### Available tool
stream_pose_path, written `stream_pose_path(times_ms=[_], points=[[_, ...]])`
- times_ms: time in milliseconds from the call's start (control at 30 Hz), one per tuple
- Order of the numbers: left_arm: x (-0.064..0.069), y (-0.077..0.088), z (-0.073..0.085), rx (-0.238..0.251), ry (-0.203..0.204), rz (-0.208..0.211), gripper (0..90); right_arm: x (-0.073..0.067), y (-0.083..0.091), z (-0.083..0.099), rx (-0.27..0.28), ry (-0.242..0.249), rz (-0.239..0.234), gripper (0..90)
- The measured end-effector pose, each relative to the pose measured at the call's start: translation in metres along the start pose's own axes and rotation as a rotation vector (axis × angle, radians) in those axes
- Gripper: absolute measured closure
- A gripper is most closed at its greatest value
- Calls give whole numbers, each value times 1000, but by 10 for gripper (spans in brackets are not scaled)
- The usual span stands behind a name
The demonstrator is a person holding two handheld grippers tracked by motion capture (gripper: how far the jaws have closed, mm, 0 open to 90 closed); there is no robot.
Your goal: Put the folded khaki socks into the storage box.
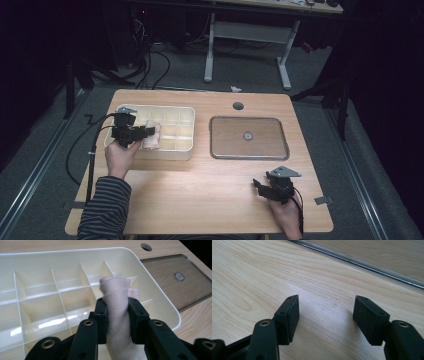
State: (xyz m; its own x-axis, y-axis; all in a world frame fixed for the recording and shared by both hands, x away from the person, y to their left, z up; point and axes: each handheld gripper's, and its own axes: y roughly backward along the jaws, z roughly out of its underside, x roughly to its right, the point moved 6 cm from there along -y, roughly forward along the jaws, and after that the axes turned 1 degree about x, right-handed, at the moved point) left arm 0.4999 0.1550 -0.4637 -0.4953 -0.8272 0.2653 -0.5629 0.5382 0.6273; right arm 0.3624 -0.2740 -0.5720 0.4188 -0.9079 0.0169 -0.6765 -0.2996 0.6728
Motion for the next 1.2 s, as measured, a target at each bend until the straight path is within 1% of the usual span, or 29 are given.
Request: stream_pose_path(times_ms=[133,167,233,267,467,600,633,700,933,1067,1200], points=[[-3,-6,1,-16,15,25,720,0,0,0,0,0,0,378],[-4,-9,2,-23,17,22,720,0,0,0,0,0,0,378],[-5,-13,4,-39,6,4,719,0,0,0,0,0,1,377],[-6,-15,5,-44,2,2,719,0,0,0,0,0,1,376],[-11,-23,8,-64,9,6,719,0,0,0,-1,-2,5,369],[-15,-27,10,-91,19,15,716,0,0,0,-1,-2,5,369],[-16,-29,11,-99,27,16,715,0,0,0,-1,-2,5,369],[-18,-31,12,-105,29,16,714,0,0,0,-1,-2,5,369],[-21,-39,15,-126,21,10,715,0,0,0,-1,-2,5,369],[-23,-41,16,-126,20,9,715,0,0,0,-1,-2,5,368],[-24,-42,17,-131,6,1,715,0,0,0,-1,-2,6,368]])
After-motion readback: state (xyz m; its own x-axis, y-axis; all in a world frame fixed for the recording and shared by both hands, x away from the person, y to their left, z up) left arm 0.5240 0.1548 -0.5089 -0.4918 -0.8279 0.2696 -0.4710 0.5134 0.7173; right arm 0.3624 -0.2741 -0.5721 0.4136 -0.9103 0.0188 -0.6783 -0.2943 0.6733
